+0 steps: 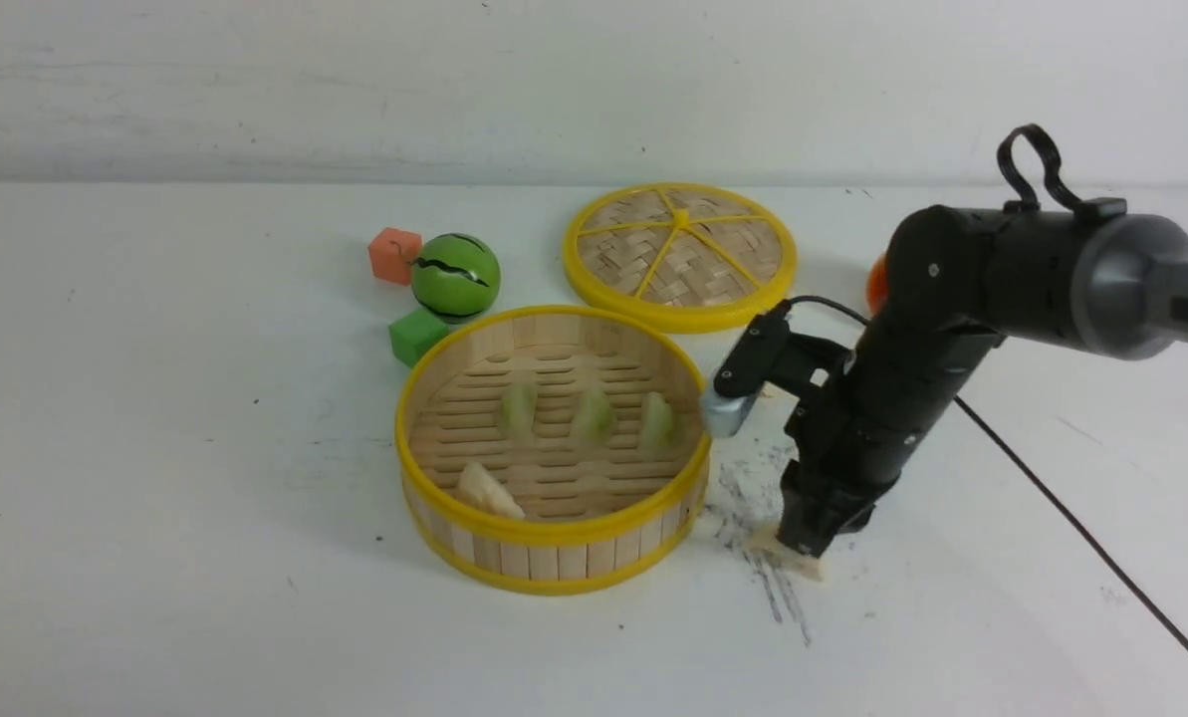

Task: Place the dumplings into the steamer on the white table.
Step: 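Reach for and grasp a dumpling lying on the table beside the steamer, then place the dumpling in the bamboo steamer basket with the right gripper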

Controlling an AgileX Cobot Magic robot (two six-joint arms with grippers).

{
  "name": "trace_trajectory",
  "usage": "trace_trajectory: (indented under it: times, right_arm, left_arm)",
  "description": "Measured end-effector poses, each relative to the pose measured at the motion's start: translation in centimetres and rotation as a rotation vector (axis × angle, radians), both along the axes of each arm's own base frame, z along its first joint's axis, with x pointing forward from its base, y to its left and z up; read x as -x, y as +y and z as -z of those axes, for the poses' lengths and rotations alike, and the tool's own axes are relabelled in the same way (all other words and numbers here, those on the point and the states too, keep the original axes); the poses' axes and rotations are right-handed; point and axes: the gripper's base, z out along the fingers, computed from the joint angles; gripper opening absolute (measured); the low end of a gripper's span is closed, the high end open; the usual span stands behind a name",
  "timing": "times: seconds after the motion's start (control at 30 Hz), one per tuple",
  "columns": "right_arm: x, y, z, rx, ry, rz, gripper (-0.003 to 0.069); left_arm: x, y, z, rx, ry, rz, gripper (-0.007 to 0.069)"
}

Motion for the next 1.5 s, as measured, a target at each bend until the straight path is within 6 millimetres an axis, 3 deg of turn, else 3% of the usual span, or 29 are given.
trace_trajectory:
  times: [0.03,0.1,0.33,0.43,0.53,0.6,0.63,0.67,0.77,0.83,0.93,1.03,1.13,1.33,1.5]
  right_arm:
    - [0.3,-0.2,-0.7,0.008,0.012,0.025,0.0045]
    - [0.7,-0.4,-1.5,0.014,0.024,0.057,0.0001]
    - [1.6,-0.7,-5.3,-0.017,-0.023,0.089,-0.001]
    - [1.3,-0.5,-5.7,-0.046,-0.059,0.107,0.0007]
    - [0.8,-0.2,-4.8,-0.069,-0.053,0.127,0.0073]
    - [0.3,0.0,-3.6,-0.073,-0.044,0.138,0.0169]
    - [0.2,0.1,-3.3,-0.071,-0.04,0.139,0.0178]
    - [-0.3,0.2,-2.2,-0.069,-0.034,0.147,0.0254]
    - [-0.9,0.6,-0.3,-0.081,-0.017,0.168,0.0346]
    - [-1.0,0.7,0.4,-0.08,-0.002,0.173,0.0348]
    - [-1.1,0.8,1.6,-0.076,0.044,0.184,0.0272]
    - [-0.9,0.8,1.4,-0.078,0.07,0.197,0.0191]
    - [-0.5,0.8,1.2,-0.071,0.105,0.198,0.0185]
    - [0.6,0.5,-1.7,-0.07,0.159,0.215,0.0152]
    - [1.0,3.2,-8.7,-0.238,0.082,0.247,0.0152]
  left_arm:
    - [0.0,0.0,0.0,0.0,0.0,0.0,0.0008]
    - [0.0,0.0,0.0,0.0,0.001,-0.001,0.001]
    - [0.0,0.0,0.0,0.0,0.001,-0.001,0.001]
    - [0.0,0.0,0.0,0.0,0.001,-0.001,0.001]
    - [0.0,0.0,0.0,0.0,0.001,-0.001,0.001]
    - [0.0,0.0,0.0,0.0,0.001,-0.001,0.001]
    - [0.0,0.0,0.0,0.0,0.001,-0.001,0.001]
    - [0.0,0.0,0.0,0.0,0.001,-0.001,0.0011]
    - [0.0,0.0,0.0,0.0,0.001,-0.001,0.0015]
    - [0.0,0.0,0.0,0.0,0.001,-0.001,0.0015]
    - [0.0,0.0,0.0,0.0,0.001,-0.001,0.0017]
    - [0.0,0.0,0.0,0.022,0.0,0.0,0.0019]
    - [0.0,-0.4,0.0,0.121,-0.005,0.026,0.002]
    - [0.0,-1.7,-0.6,0.345,-0.051,0.149,0.002]
    - [-0.2,-2.2,-0.3,0.334,-0.087,0.201,0.0024]
